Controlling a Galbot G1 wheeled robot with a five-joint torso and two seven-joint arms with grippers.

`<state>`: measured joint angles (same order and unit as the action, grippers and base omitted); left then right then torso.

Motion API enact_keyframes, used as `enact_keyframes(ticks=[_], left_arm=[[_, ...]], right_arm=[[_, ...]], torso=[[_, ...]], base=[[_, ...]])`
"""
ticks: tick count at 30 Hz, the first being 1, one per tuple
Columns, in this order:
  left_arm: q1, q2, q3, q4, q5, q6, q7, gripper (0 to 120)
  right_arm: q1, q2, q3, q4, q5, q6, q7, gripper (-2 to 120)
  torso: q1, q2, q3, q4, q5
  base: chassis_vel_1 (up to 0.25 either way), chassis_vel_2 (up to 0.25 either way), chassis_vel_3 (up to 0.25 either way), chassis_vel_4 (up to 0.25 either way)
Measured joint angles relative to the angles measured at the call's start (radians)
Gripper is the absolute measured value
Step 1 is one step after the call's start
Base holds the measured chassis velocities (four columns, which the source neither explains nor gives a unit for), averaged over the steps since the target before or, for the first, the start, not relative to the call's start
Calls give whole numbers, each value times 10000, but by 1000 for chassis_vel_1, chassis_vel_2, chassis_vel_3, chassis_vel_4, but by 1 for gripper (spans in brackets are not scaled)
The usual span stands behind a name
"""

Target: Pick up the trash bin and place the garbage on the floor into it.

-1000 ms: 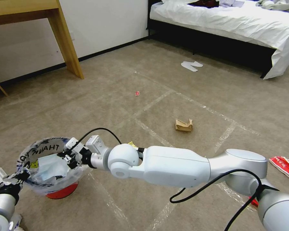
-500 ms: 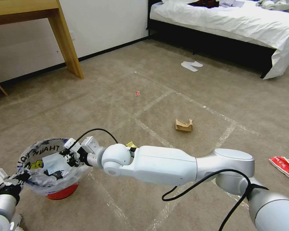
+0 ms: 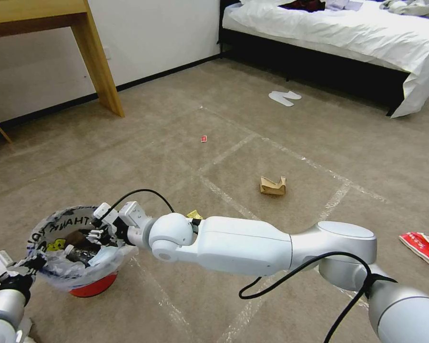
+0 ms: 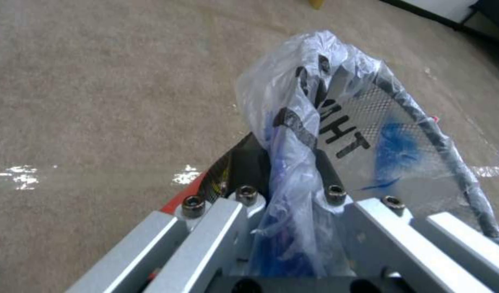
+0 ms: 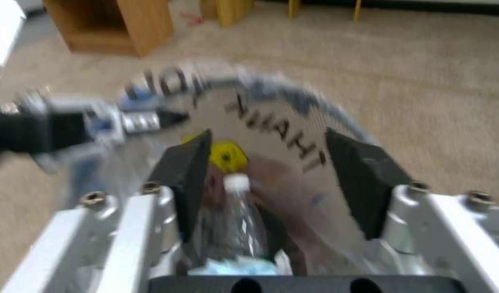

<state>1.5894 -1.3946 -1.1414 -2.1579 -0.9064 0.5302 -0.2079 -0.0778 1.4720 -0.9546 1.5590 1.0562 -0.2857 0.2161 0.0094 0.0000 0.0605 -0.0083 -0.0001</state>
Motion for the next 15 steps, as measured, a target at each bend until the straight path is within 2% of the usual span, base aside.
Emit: enact_keyframes(ticks=[3,6,7,9,11,14,15], left_arm=[[1,-2,-1,0,5,-5,3,5],[-9,6,-36,9,4,-11,6,5],[-9,6,-36,9,4,-11,6,5],[-9,58,-84,26,1,-13,5,5],[-10,80,-99,26,-3,-18,3,5],[-43,125,-160,31,-50,-20,-30,5],[-43,125,-160,31,-50,-20,-30,5]], right_arm=[[-68,46,290,185,99,26,66,69],[-191,105,1392,716,364,59,262,84],[-191,105,1392,716,364,59,262,84],[-257,-85,2421,1060,429,168,321,95],[-306,-220,2804,1178,432,201,324,98],[-563,-799,4191,1612,396,437,312,100],[-563,-799,4191,1612,396,437,312,100]], torso=[[0,0,0,0,0],[0,0,0,1,0],[0,0,0,1,0],[0,0,-1,2,0],[0,0,0,1,2],[0,0,-1,0,3],[0,0,-1,0,3]], base=[[0,0,0,0],[0,0,0,0],[0,0,0,0],[0,0,0,0],[0,0,0,0],[0,0,0,0],[0,0,0,0]])
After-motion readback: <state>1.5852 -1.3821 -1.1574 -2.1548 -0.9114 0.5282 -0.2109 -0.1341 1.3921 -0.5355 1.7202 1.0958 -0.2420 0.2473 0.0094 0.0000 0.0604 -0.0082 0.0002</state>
